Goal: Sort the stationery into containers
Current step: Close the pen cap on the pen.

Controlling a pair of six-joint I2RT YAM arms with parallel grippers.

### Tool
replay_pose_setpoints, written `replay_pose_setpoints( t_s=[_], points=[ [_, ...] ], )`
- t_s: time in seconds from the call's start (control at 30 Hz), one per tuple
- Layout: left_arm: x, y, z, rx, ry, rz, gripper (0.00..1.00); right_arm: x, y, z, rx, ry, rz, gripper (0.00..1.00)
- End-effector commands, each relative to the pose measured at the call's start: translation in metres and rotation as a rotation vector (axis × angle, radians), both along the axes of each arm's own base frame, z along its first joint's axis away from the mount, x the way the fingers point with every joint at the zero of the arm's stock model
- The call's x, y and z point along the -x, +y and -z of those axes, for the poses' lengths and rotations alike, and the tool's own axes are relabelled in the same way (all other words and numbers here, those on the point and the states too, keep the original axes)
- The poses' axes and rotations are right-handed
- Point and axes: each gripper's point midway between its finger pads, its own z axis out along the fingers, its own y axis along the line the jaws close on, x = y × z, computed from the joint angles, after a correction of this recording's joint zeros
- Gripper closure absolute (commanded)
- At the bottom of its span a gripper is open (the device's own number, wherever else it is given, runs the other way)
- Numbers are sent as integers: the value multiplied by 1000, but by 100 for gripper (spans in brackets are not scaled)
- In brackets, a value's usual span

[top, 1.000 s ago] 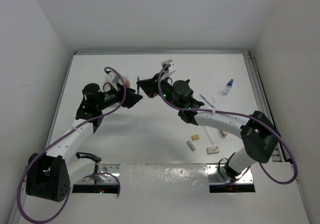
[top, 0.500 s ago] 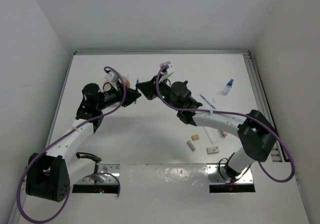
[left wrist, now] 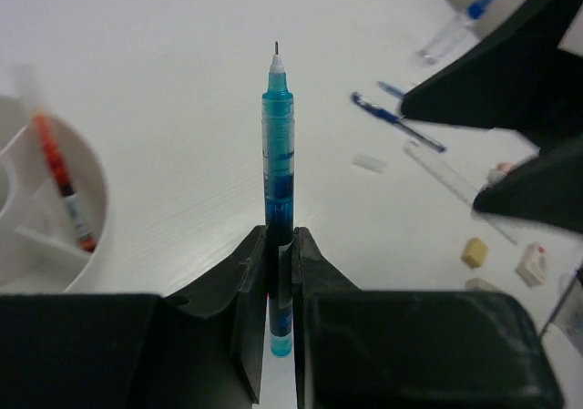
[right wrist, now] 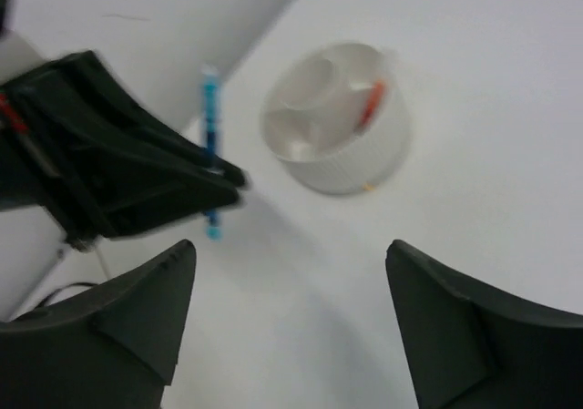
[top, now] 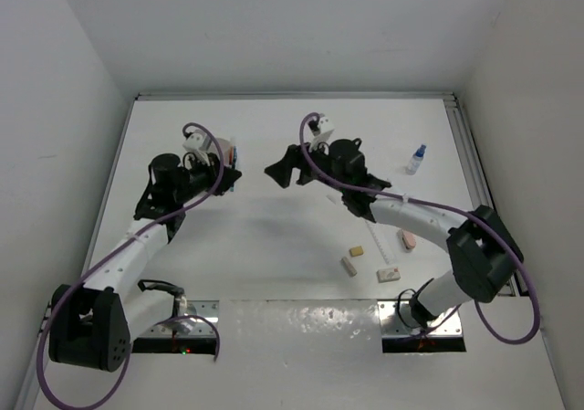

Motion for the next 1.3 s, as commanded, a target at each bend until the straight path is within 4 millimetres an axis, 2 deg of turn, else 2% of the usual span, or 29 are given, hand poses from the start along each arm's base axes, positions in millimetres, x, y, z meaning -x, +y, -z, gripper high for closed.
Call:
replay_pose_setpoints(
  t_s=[0.0, 0.03, 0.07, 0.1, 0.13, 0.17, 0.2, 0.23, 0.27, 0.3, 0.33, 0.37, 0.4, 0.47, 0.5, 0.83, 1.07, 1.2, 1.27],
  points=[
    [-8, 38, 10, -85, 42, -177, 100, -4, -51, 9, 169, 34, -26, 14],
    [-9, 47, 12, -98, 49, -222, 100, -6, -73, 22, 262, 99, -7, 13],
    [-8, 51, 15, -107, 57, -235, 100, -9, -86, 29, 323, 112, 5, 13],
    [-6, 54, 20, -116, 78, -247, 100, -11, -102, 41, 425, 110, 5, 16],
    [-4, 56, 21, -123, 78, -259, 100, -14, -125, 59, 527, 180, 43, 20],
    [-3, 57, 22, -126, 80, -258, 100, -16, -136, 68, 586, 203, 54, 29],
    [0, 57, 25, -130, 89, -255, 100, -19, -146, 79, 660, 212, 52, 59],
    [1, 57, 24, -129, 84, -255, 100, -20, -157, 83, 725, 250, 64, 72],
    [1, 57, 25, -127, 87, -256, 100, -26, -169, 106, 816, 304, 93, 78],
    [2, 57, 26, -129, 88, -256, 100, -29, -173, 112, 872, 306, 73, 78],
    [3, 57, 27, -130, 89, -254, 100, -32, -176, 126, 942, 342, 55, 66],
    [3, 57, 27, -129, 87, -254, 100, -34, -175, 120, 945, 337, 57, 60],
    [4, 58, 28, -134, 87, -258, 100, -34, -175, 139, 1000, 360, 12, 55],
    [3, 60, 28, -138, 84, -267, 100, -35, -169, 147, 1057, 369, -25, 52],
    [3, 61, 29, -143, 84, -273, 100, -35, -170, 161, 1116, 369, -71, 52],
    [-1, 65, 27, -160, 71, -276, 100, -37, -166, 208, 1198, 394, -174, 53],
    [-4, 66, 25, -164, 66, -274, 100, -48, -165, 223, 1204, 375, -172, 57],
    [-6, 69, 23, -170, 60, -288, 100, -52, -165, 229, 1196, 375, -179, 66],
    [-7, 70, 21, -175, 50, -290, 100, -52, -167, 231, 1201, 390, -179, 79]
  ],
)
